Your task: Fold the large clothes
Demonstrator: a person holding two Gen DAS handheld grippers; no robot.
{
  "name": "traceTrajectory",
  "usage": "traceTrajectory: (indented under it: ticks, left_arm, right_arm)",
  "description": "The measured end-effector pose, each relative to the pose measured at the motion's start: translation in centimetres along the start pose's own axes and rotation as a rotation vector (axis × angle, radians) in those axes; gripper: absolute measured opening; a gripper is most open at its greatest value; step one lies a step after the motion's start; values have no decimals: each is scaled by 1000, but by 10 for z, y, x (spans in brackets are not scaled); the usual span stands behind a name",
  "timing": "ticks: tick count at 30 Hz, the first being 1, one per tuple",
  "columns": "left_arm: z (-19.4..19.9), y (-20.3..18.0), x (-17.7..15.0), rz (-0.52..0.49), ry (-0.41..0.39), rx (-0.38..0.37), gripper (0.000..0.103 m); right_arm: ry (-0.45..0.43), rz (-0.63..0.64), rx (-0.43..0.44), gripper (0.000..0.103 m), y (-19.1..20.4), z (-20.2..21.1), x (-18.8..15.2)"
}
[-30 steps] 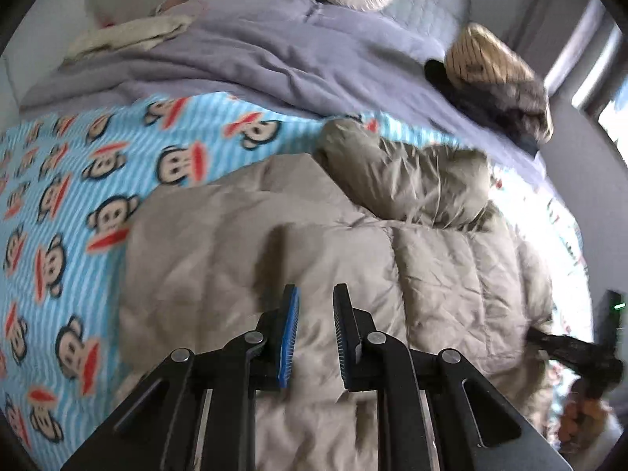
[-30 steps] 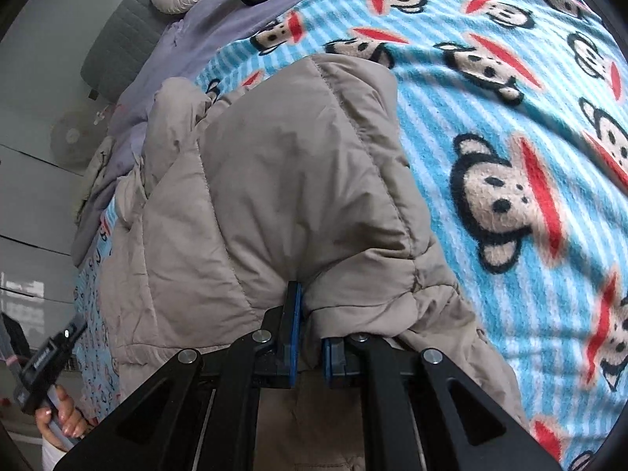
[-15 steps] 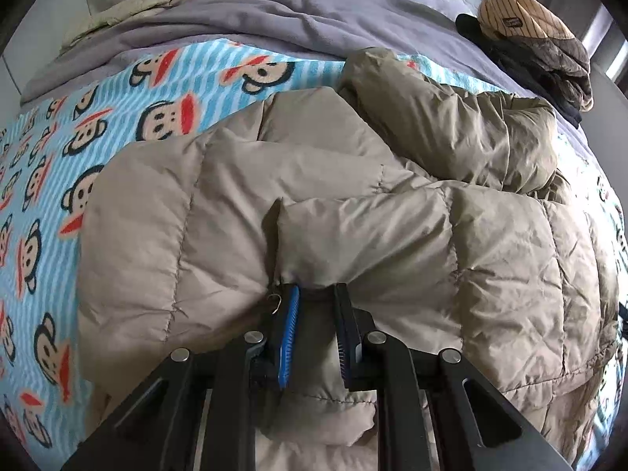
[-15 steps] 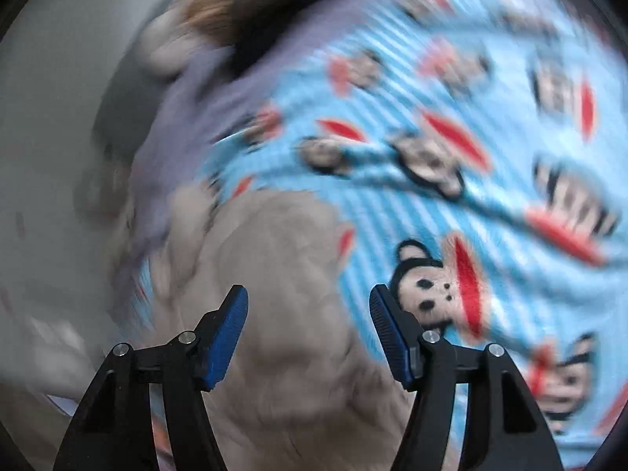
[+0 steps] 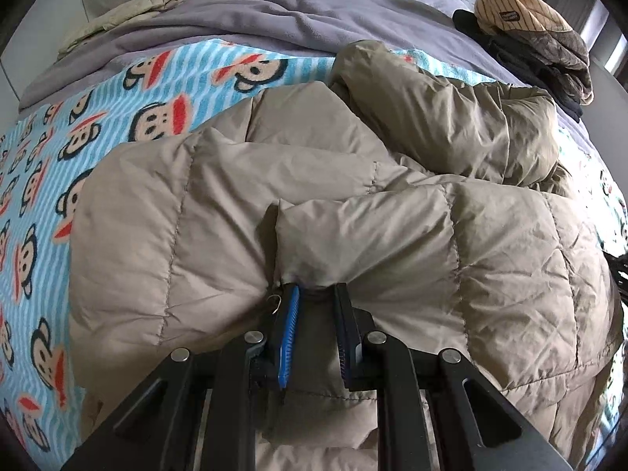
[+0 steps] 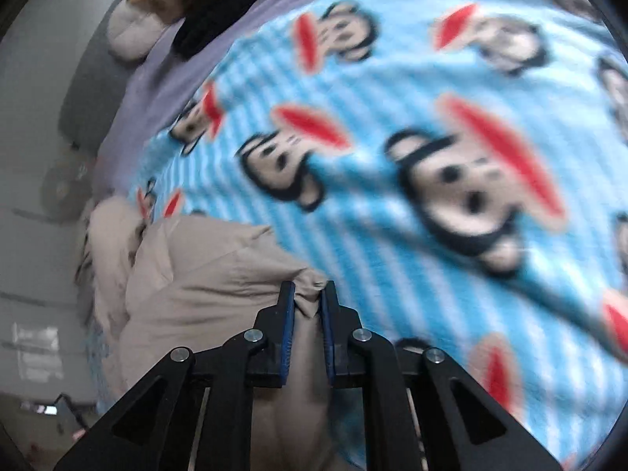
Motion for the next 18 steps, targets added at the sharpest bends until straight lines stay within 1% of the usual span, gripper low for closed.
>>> traceTrajectory:
  ticks: [1,2,3,4,5,6,8,10,11,13,15,18]
  left_arm:
    - [0,0,0,1,-1,-2,20]
    - [0,0,0,1,-2,-2,20]
    - [-1,1,1,-1,-5,-1,20]
    - [-1,1,1,-4,-6,2,20]
    - [0,1,1,-7,-8,7,20]
    - [0,0,0,-11,-11,13,20]
    - [0,0,0,-17,-14,19,20]
    - [0,0,-1,-17,-14,22,20]
    - [0,0,-1,-19,-13,23,20]
    - [0,0,-1,-22,-14,24,20]
    - [0,-1,-1,-22,-13,25,20]
    - [5,-1,0,-5,-2,29,20]
  right_arm:
    - [-25,11,-35,13,-2,9,1]
    - [-48,31,-42,13,0,22,-1]
    - [-56,43,-32,13,2,30,-3]
    - [-63,72,0,13,11,44,-12]
    - [-60,94,18,13,15,50,-16]
    - [-52,133,41,13,24,58,-27]
    - [-25,238,66,13,40,66,-60]
    - [6,303,56,13,46,61,-84]
    - [14,322,37,12,44,57,-94]
    - [35,329,-19,12,34,37,-105]
    - [33,301,-16,8,27,29,-104]
    - [23,277,-23,8,27,36,-101]
Point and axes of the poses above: each gripper's, at about its wrist camera, not at the fingertips, and z roughly against the way its jaws point, y to its left, x to its top, the point moved 10 cm from there along -z, roughly the way its jaws point, and after that the axes turned 2 degrees about -x, right-handed, at the moved point
